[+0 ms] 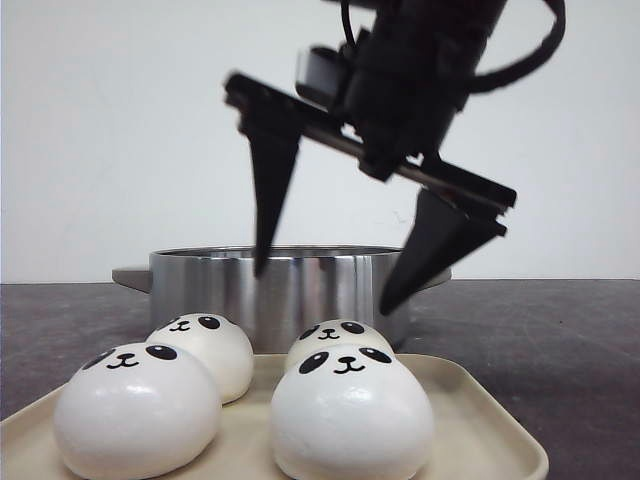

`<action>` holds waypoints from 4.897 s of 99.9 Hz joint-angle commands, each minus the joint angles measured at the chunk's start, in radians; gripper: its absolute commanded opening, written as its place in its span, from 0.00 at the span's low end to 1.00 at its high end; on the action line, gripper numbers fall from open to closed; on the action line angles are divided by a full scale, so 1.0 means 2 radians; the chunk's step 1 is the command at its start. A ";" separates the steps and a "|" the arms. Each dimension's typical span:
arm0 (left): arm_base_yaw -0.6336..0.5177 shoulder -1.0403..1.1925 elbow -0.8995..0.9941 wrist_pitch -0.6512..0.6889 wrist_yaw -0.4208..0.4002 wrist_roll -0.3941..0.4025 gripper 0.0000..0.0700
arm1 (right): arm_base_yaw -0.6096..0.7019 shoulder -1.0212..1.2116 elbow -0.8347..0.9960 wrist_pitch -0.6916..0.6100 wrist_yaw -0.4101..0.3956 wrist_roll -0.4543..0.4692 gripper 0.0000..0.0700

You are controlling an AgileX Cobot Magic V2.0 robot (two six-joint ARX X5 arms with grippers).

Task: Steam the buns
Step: 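Lower the right gripper onto the farther bun nearest the right side, then lift the bun with the right gripper and carry it over the pot, then lower the bun onto the steamer and open the right gripper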

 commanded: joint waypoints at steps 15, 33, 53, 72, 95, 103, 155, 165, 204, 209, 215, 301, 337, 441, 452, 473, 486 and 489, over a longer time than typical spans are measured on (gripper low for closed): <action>-0.012 0.002 0.009 0.006 -0.002 0.005 0.96 | -0.014 0.027 0.008 -0.010 0.002 0.006 0.79; -0.013 0.002 0.009 0.006 -0.002 0.005 0.96 | -0.014 0.035 0.008 -0.008 -0.007 0.009 0.77; -0.013 0.002 0.009 0.005 -0.003 0.005 0.96 | -0.006 0.043 0.008 -0.006 -0.006 0.009 0.77; -0.013 0.002 0.009 0.002 -0.003 0.005 0.96 | -0.006 0.045 0.008 -0.006 -0.005 0.011 0.64; -0.012 0.002 0.009 -0.003 -0.003 0.005 0.96 | -0.006 0.083 0.008 -0.005 -0.020 0.011 0.58; -0.012 0.002 0.009 -0.010 -0.003 0.005 0.96 | -0.006 0.099 0.008 -0.004 -0.029 0.010 0.58; -0.012 0.002 0.009 -0.033 -0.016 0.007 0.96 | -0.003 0.094 0.008 -0.001 0.008 -0.007 0.00; -0.012 0.002 0.009 -0.032 -0.016 0.007 0.96 | 0.001 0.065 0.010 0.000 0.022 -0.016 0.00; -0.012 0.002 0.009 -0.031 -0.020 0.008 0.96 | 0.020 -0.097 0.063 0.007 -0.005 -0.079 0.00; -0.012 0.002 0.009 -0.031 -0.020 0.008 0.96 | 0.017 -0.103 0.080 0.015 -0.003 -0.092 0.00; -0.012 0.003 0.009 -0.028 -0.020 0.008 0.96 | 0.005 -0.103 0.105 0.020 -0.004 -0.106 0.00; -0.012 0.003 0.009 -0.021 -0.035 0.008 0.96 | -0.168 0.243 0.397 -0.094 -0.129 -0.162 0.00; -0.012 0.003 0.009 -0.021 -0.046 0.008 0.96 | -0.167 0.297 0.397 -0.090 -0.150 -0.161 0.00; -0.012 0.003 0.009 -0.024 -0.046 0.008 0.96 | -0.173 0.332 0.397 -0.109 -0.150 -0.144 0.03; -0.012 0.003 0.009 -0.025 -0.046 0.008 0.96 | -0.173 0.332 0.397 -0.109 -0.149 -0.144 0.25; -0.012 0.003 0.009 -0.024 -0.046 0.009 0.96 | -0.173 0.332 0.397 -0.111 -0.150 -0.140 0.62; -0.012 0.003 0.009 -0.024 -0.046 0.009 0.96 | -0.172 0.332 0.397 -0.109 -0.149 -0.140 0.62; -0.012 0.003 0.009 -0.024 -0.046 0.009 0.96 | -0.172 0.332 0.397 -0.108 -0.149 -0.140 0.62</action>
